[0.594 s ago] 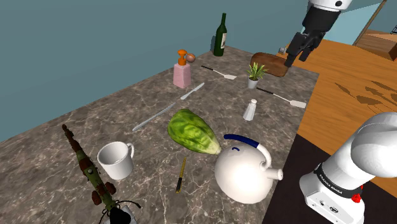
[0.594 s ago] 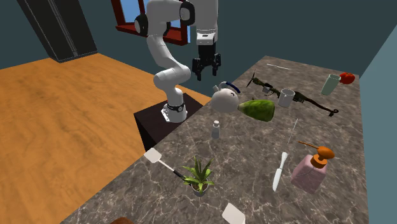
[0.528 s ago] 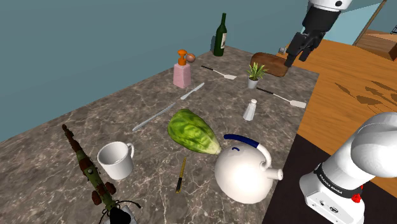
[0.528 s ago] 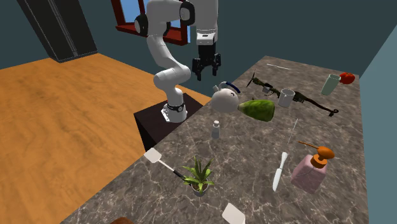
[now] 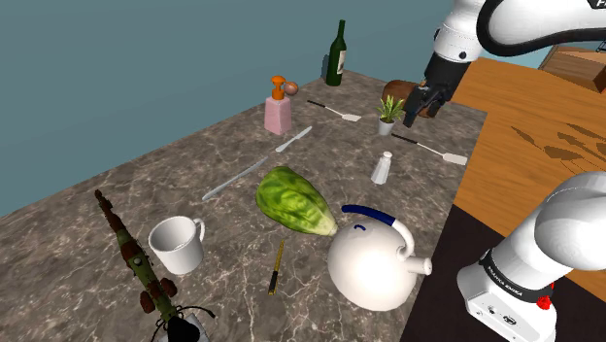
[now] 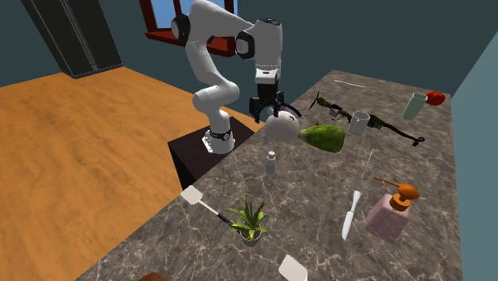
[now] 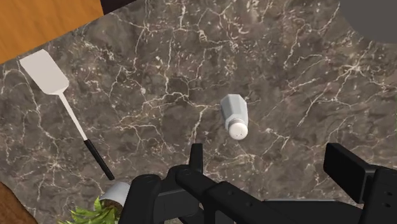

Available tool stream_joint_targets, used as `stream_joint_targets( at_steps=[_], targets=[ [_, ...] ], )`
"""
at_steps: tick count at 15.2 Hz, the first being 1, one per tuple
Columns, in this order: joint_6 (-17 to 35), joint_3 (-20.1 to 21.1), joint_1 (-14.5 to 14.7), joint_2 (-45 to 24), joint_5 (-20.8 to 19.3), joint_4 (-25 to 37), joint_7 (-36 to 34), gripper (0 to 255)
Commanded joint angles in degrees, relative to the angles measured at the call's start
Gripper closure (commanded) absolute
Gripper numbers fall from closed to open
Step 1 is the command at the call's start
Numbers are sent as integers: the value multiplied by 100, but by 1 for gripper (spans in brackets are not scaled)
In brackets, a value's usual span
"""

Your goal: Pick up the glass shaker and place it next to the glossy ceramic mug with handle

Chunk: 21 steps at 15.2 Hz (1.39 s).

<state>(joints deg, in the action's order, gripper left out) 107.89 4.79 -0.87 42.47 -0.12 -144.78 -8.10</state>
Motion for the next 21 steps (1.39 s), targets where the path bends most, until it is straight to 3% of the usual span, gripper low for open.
stream_joint_targets(
  at_steps=[1,9,16,21],
  targets=[
    [517,73,-33,-129,-27,-330,-121,0],
    [2496,419,-305,-1452,-310,-843,-730,0],
    [3171,451,-396,-1910,-427,-1061,-807,0],
    [3227,454,-405,-1952,-439,-1076,-815,0]
  ],
)
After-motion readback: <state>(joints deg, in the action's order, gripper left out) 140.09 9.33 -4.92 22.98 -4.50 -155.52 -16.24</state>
